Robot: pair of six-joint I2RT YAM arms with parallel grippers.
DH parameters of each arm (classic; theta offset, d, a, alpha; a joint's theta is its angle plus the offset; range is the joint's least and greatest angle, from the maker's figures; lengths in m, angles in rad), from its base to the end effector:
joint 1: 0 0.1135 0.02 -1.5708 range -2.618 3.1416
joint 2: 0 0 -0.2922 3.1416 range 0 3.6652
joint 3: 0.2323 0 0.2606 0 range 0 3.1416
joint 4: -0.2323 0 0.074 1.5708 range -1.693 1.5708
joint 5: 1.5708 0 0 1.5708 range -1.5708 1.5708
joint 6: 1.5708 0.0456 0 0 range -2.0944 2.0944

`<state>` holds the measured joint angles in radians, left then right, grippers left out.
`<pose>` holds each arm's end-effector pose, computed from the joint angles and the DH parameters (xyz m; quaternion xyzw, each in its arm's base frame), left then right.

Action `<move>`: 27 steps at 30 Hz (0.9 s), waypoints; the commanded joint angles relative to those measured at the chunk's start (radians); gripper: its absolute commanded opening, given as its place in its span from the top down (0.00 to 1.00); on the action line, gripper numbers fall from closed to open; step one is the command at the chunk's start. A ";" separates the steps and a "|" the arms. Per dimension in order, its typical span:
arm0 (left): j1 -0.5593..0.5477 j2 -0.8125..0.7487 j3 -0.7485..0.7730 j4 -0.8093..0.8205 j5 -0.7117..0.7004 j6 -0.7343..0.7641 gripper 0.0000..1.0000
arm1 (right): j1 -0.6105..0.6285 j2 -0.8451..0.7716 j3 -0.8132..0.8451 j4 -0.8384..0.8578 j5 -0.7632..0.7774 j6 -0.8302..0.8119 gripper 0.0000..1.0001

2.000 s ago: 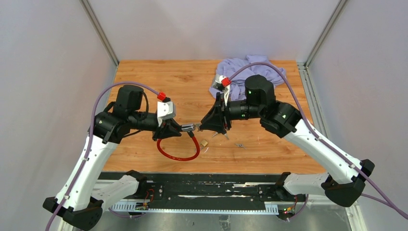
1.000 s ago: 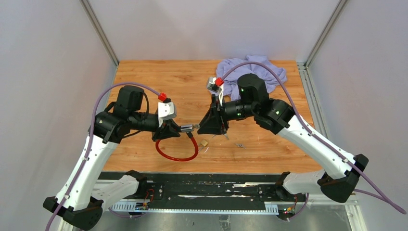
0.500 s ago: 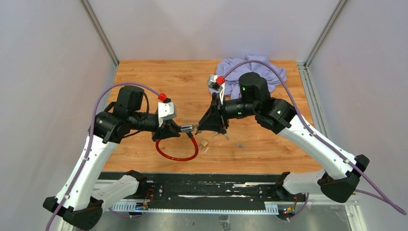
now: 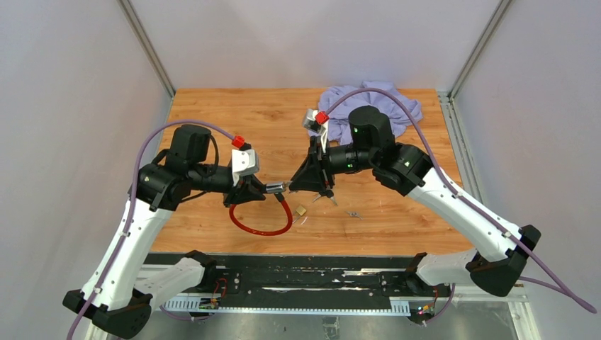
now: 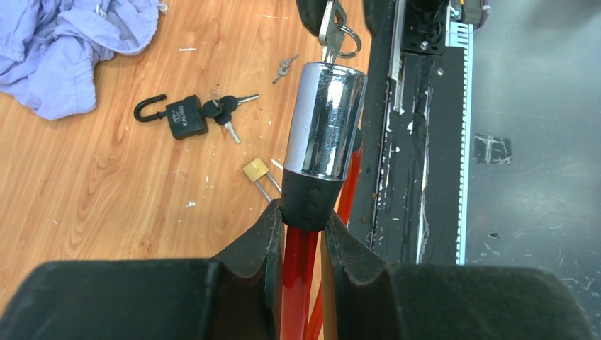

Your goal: Unlock with the key

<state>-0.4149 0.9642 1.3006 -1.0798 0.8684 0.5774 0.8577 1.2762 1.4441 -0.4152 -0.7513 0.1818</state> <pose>0.1225 -0.0920 0.4239 0.5442 0.6500 -0.3543 0.3948 0.1591 0.2316 0.4684 -0.4560 0.6177 0.5351 0.3524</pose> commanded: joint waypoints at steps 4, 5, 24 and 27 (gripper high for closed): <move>-0.003 -0.005 0.050 0.024 0.045 0.002 1.00 | 0.001 0.029 0.007 0.040 0.015 0.008 0.85; -0.003 -0.005 0.051 0.024 0.046 0.002 1.00 | 0.003 0.030 0.004 0.044 0.014 0.011 0.89; -0.003 -0.096 0.029 0.300 -0.223 0.174 1.00 | -0.008 0.072 -0.088 0.146 0.090 0.455 1.00; -0.003 -0.119 -0.001 0.356 -0.243 0.219 1.00 | -0.021 0.081 -0.106 0.211 0.062 0.562 1.00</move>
<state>-0.4149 0.8856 1.3109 -0.9863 0.6579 0.7311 0.8505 1.3281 1.3800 -0.2546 -0.6548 0.5594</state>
